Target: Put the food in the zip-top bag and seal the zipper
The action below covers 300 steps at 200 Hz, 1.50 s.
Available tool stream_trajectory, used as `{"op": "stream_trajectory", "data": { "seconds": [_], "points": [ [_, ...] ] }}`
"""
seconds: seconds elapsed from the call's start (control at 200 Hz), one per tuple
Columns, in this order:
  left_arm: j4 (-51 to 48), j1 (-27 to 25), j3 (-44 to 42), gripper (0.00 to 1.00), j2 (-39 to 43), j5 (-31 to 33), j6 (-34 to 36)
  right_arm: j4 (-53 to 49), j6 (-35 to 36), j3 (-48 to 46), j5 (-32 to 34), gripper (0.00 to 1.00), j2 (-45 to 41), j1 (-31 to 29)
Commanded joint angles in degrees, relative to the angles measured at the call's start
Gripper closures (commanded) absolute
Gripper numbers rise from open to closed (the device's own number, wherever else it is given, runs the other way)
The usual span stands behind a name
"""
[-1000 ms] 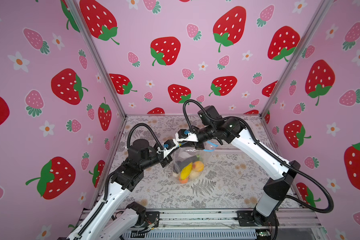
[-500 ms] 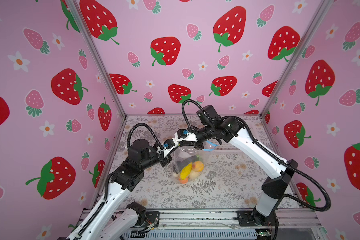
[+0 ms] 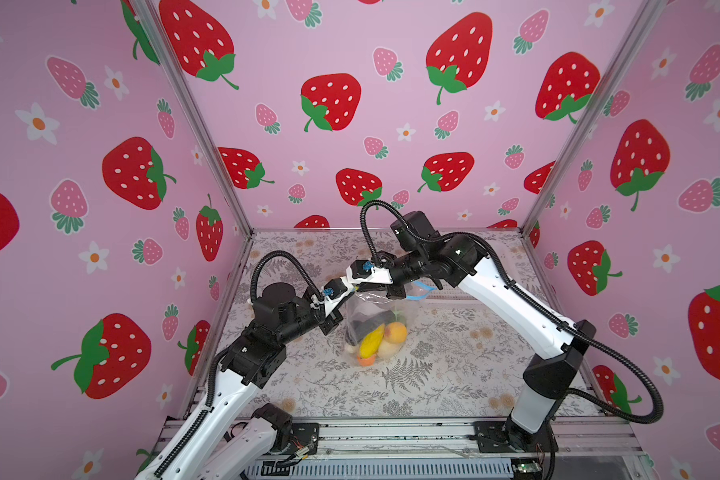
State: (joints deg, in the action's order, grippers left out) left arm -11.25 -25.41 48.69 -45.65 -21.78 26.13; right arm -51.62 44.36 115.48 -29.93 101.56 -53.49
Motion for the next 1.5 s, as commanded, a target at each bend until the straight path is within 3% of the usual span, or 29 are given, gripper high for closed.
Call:
{"op": "stream_trajectory", "data": {
  "seconds": [0.0, 0.635, 0.83, 0.89, 0.96, 1.221, 1.496],
  "points": [
    [3.48, -0.03, -0.11, 1.0, 1.61, 0.36, 0.07, -2.79, 0.12, 1.76, 3.2, 1.0, -0.02, 0.7],
    [7.54, 3.09, -2.95, 1.0, 4.42, 6.4, -6.44, -4.72, -0.85, 2.43, 9.09, 1.0, -1.11, 2.56],
    [4.57, 3.14, -1.53, 1.0, 3.31, -0.49, -5.93, -4.48, -0.39, 3.56, 7.22, 1.0, -0.18, 2.35],
    [4.15, 3.09, -0.6, 0.77, 1.74, -3.49, -5.62, -4.46, -0.02, 3.84, 6.17, 1.0, 0.26, 2.33],
    [3.86, 3.1, 0.74, 0.65, -0.21, -5.74, -4.8, -4.59, 0.2, 4.34, 5.52, 1.0, 0.81, 2.3],
    [7.23, 3.02, 3.06, 0.53, -4.29, -6.55, -3.82, -4.05, 0.29, 4.76, 4.62, 1.0, 1.25, 2.3],
    [7.81, 3.1, 4.99, 0.55, -6.3, -5.74, -2.25, -4.76, 0.38, 5.95, 3.66, 1.0, 2.37, 2.12]
  ]
}}
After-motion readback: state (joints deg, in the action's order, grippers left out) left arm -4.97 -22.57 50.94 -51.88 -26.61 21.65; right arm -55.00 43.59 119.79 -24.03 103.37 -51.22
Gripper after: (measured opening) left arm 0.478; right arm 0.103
